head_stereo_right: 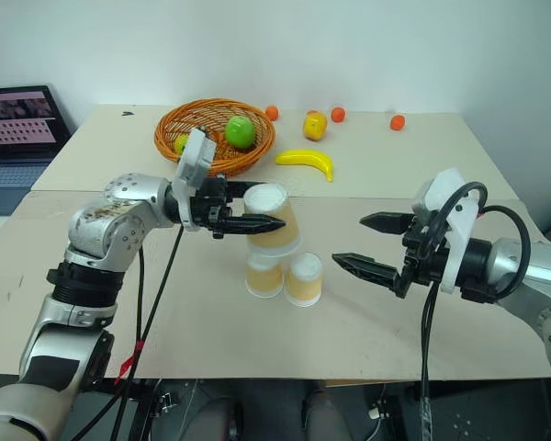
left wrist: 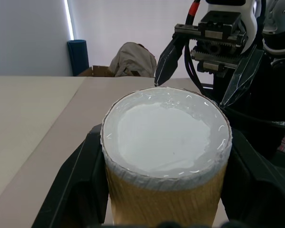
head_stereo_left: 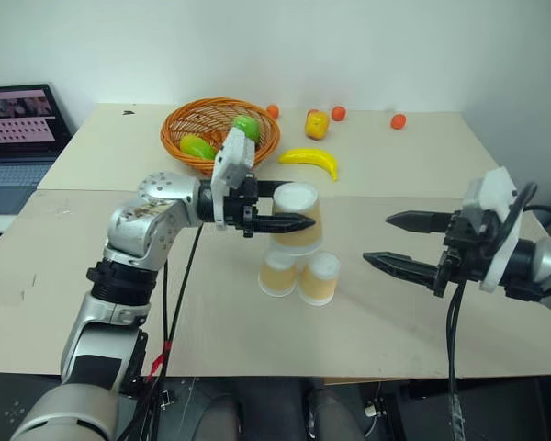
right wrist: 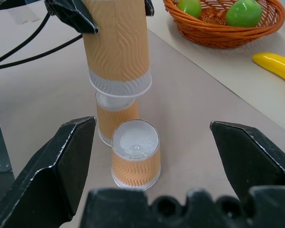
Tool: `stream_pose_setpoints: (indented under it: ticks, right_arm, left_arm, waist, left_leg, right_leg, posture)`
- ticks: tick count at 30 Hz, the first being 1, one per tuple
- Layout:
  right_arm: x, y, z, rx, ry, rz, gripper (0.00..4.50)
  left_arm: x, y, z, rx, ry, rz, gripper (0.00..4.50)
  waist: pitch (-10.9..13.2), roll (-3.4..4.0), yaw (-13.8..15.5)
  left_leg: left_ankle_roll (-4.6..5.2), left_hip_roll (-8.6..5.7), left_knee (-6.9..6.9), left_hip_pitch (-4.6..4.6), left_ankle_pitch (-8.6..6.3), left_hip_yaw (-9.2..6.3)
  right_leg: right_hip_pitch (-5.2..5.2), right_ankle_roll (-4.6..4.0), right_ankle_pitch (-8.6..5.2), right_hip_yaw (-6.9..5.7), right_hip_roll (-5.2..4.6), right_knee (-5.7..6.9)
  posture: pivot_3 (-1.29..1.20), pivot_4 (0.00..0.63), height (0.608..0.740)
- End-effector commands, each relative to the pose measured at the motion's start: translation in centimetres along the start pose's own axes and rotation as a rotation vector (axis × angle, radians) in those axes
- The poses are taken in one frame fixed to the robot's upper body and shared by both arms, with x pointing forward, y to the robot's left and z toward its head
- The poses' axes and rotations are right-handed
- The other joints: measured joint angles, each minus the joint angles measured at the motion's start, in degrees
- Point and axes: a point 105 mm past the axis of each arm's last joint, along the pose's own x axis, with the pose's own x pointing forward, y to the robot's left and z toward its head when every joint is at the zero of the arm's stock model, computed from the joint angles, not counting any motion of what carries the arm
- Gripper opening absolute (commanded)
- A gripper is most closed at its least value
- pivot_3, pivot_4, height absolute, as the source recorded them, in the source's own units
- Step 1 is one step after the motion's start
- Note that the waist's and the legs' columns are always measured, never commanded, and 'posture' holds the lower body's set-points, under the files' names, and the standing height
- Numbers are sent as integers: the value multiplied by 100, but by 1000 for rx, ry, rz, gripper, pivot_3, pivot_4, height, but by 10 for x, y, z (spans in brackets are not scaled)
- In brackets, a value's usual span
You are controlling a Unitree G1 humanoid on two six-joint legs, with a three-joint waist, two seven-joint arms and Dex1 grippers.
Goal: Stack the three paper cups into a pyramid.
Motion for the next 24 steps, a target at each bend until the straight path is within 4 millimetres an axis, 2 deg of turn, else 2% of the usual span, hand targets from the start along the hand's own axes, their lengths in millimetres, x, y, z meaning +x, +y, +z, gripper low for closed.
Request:
stream_pose_setpoints:
  ticks: [1, 7, 19, 24]
  right_arm:
    - [-5, 1, 10, -46, -20, -26, 4500]
    - [-6, 1, 10, -51, -27, -52, 4500]
    - [-7, -1, 11, -53, -34, -74, 4500]
    - [-6, -2, 11, -55, -36, -76, 4500]
  left_arm:
    - [4, -1, 8, 53, -7, -30, 2661]
    - [18, -9, -2, 82, 31, -117, 2661]
    - [22, 0, -7, 127, 51, -110, 2661]
    - [20, -2, -10, 125, 60, -119, 2661]
  waist:
    - [0, 0, -3]
    - [0, 0, 7]
    - [0, 0, 3]
    - [0, 0, 3]
  left_leg:
    - [0, 0, 0, 0, 0, 0]
    - [0, -1, 0, 1, 0, 0]
    - [1, -1, 1, -1, 0, 0]
    - [1, 0, 0, 0, 0, 0]
  right_leg:
    - [0, 0, 0, 0, 0, 0]
    - [2, 0, 0, 1, 0, 0]
    - [2, 0, 0, 1, 0, -1]
    - [1, 1, 0, 1, 0, -1]
  posture:
    - [0, 150, 737]
    - [0, 150, 737]
    - [0, 150, 737]
    - [0, 150, 737]
